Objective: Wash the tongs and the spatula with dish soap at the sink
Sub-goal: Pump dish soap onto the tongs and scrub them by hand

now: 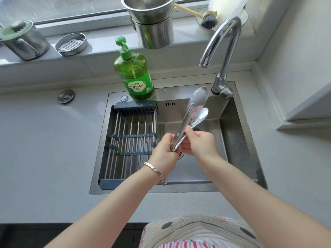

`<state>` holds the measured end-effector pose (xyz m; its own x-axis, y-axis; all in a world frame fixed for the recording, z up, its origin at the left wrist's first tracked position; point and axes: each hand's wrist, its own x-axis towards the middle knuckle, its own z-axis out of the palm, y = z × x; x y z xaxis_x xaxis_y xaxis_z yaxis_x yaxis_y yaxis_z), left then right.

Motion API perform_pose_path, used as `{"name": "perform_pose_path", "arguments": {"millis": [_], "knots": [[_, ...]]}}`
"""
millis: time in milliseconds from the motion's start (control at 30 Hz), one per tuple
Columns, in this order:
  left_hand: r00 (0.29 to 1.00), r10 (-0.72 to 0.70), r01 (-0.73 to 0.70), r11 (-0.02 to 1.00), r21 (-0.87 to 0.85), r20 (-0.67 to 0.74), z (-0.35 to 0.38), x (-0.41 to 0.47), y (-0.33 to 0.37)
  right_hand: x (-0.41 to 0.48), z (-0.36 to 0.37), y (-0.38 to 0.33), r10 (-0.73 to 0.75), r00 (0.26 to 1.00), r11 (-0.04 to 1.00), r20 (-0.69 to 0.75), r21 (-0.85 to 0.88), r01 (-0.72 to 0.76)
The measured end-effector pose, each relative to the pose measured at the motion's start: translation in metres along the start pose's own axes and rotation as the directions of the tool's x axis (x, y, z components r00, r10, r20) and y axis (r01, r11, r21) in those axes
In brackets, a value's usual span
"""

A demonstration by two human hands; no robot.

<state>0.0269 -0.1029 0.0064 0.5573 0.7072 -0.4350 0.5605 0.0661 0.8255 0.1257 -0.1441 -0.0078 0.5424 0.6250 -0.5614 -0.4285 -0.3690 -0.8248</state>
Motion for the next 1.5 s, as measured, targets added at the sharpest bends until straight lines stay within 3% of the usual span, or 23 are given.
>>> {"name": "perform_pose_path", "arguments": {"millis": [100,267,400,533,700,867,1033,1233,1367,1400,1433,1467,1500], "knots": [[1.0,-0.015,0.015,1.0,0.014,-0.009,0.0,0.001,0.002,0.0,0.004,-0.002,0.046,0.999,0.999,-0.019,0.008,-0.045],[0.998,-0.06,0.059,0.995,-0.08,-0.01,-0.002,0.001,0.004,-0.008,0.007,0.0,0.054,0.991,0.998,0.119,-0.032,-0.05],[0.999,-0.05,0.05,0.998,-0.022,0.0,-0.004,-0.002,0.002,0.003,-0.005,-0.014,0.072,0.997,0.996,0.025,0.054,-0.073],[1.0,0.006,-0.006,1.0,0.023,-0.003,-0.006,-0.002,0.002,-0.002,-0.003,-0.016,0.115,0.987,0.993,0.108,0.004,-0.116],[0.998,0.054,-0.055,0.993,0.107,0.011,-0.005,-0.002,0.002,-0.004,-0.004,-0.02,0.067,0.996,0.992,0.058,-0.114,-0.06],[0.998,0.06,-0.06,0.995,0.08,0.002,0.001,-0.002,0.002,-0.006,0.001,-0.015,-0.028,0.999,0.986,-0.018,-0.167,0.024],[0.998,0.06,-0.06,0.995,0.081,0.0,-0.004,-0.002,0.006,-0.012,0.002,-0.01,-0.053,0.998,0.978,0.019,-0.202,0.056],[0.997,0.08,-0.082,0.983,0.164,0.015,-0.012,-0.001,0.004,-0.012,-0.021,-0.027,0.162,0.978,0.943,0.133,-0.314,-0.113],[0.999,0.053,-0.054,0.955,0.291,0.011,-0.01,0.003,0.001,-0.014,-0.034,-0.042,0.318,0.92,0.911,0.23,-0.342,-0.23],[0.999,0.033,-0.034,0.959,0.281,0.008,-0.009,0.005,0.0,-0.016,-0.036,-0.042,0.283,0.932,0.897,0.226,-0.407,-0.173],[1.0,0.008,-0.01,0.968,0.252,0.007,-0.01,0.006,0.0,-0.016,-0.038,-0.039,0.158,0.966,0.863,0.206,-0.504,-0.034],[1.0,-0.022,0.021,0.977,0.211,0.005,-0.01,0.006,0.001,-0.015,-0.04,-0.034,-0.071,0.981,0.766,0.18,-0.62,0.169],[0.999,-0.054,0.052,0.986,0.161,0.007,-0.011,0.006,0.003,-0.014,-0.043,-0.03,-0.347,0.92,0.571,0.183,-0.737,0.362]]}}
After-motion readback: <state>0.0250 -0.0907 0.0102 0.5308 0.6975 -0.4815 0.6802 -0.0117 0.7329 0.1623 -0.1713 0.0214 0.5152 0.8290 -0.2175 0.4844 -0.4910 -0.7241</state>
